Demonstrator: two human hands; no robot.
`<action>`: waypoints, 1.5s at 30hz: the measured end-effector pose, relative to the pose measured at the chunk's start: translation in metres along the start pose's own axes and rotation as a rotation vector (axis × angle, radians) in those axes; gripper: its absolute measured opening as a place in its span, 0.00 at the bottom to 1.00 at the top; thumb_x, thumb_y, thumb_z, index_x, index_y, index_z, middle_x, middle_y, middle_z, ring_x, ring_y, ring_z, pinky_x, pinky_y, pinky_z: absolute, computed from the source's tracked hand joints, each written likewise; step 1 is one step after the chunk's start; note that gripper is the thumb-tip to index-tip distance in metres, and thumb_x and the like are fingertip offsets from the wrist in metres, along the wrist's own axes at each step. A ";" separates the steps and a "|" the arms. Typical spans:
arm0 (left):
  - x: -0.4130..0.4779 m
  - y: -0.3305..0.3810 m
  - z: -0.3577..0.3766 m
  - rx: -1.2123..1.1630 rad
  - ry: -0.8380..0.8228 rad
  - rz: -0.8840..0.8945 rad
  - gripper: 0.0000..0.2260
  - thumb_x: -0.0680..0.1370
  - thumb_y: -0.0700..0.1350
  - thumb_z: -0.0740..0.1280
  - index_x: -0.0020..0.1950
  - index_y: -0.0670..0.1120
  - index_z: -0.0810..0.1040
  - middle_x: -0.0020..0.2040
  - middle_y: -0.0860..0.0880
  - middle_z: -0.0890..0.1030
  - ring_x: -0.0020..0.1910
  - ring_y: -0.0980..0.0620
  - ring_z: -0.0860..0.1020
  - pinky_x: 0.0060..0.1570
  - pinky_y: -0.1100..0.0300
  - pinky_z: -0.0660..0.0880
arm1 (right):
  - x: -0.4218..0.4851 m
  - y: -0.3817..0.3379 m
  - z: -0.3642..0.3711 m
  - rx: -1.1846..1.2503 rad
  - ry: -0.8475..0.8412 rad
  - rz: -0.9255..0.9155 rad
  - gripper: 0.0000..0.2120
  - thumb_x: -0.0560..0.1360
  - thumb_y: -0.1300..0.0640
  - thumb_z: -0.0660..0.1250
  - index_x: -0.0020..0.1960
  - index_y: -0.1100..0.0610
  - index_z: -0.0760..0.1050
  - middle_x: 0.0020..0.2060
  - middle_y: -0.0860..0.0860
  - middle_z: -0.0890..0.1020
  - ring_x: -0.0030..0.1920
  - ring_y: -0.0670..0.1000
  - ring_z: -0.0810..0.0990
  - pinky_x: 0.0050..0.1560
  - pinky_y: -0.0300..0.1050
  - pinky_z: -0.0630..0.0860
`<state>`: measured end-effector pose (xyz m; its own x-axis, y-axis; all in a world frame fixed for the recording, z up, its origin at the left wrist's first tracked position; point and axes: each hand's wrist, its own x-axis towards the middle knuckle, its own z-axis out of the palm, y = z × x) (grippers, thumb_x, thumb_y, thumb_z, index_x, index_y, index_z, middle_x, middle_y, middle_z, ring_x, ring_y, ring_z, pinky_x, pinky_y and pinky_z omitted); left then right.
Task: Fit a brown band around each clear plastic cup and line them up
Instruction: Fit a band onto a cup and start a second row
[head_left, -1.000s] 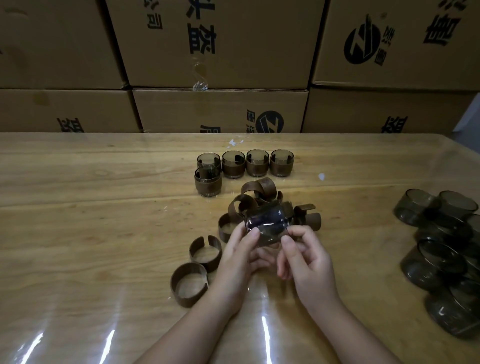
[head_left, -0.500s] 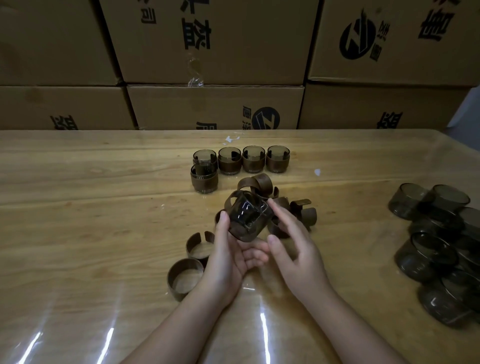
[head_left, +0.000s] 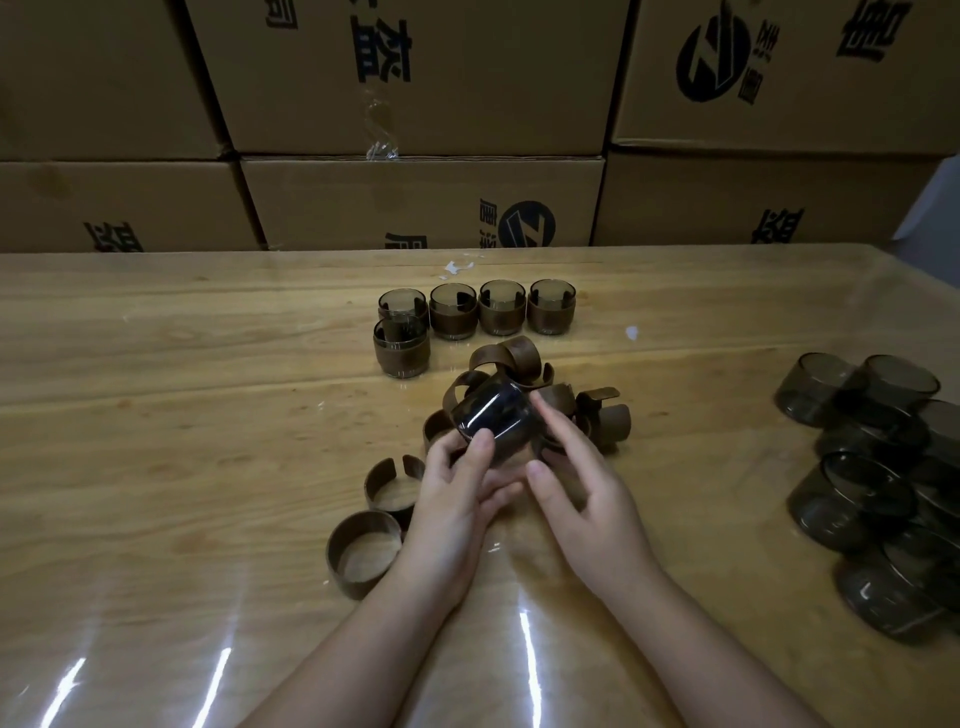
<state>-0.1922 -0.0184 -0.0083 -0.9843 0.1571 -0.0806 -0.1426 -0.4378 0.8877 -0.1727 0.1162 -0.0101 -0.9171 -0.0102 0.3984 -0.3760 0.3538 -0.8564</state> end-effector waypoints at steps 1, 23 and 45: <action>0.000 -0.001 0.000 0.002 0.011 0.008 0.30 0.71 0.54 0.72 0.69 0.45 0.66 0.57 0.44 0.83 0.55 0.45 0.82 0.50 0.54 0.80 | 0.000 0.000 0.000 0.003 0.005 -0.006 0.26 0.76 0.45 0.60 0.74 0.45 0.62 0.71 0.38 0.67 0.72 0.38 0.63 0.71 0.49 0.67; -0.003 0.002 -0.002 0.074 -0.096 0.011 0.28 0.68 0.56 0.71 0.66 0.48 0.72 0.57 0.45 0.83 0.49 0.49 0.83 0.42 0.63 0.77 | 0.003 0.001 0.000 0.116 0.032 0.031 0.25 0.76 0.42 0.55 0.72 0.46 0.64 0.71 0.42 0.69 0.72 0.39 0.64 0.72 0.40 0.62; -0.002 -0.008 0.002 0.195 -0.037 0.171 0.33 0.66 0.43 0.74 0.68 0.57 0.68 0.57 0.46 0.82 0.51 0.51 0.83 0.41 0.64 0.77 | 0.002 -0.003 -0.006 0.114 0.109 -0.057 0.23 0.78 0.46 0.56 0.72 0.50 0.66 0.71 0.43 0.71 0.72 0.42 0.66 0.70 0.38 0.64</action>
<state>-0.1887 -0.0132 -0.0143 -0.9873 0.1295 0.0915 0.0517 -0.2828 0.9578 -0.1727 0.1207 -0.0052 -0.8763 0.0761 0.4757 -0.4457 0.2468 -0.8605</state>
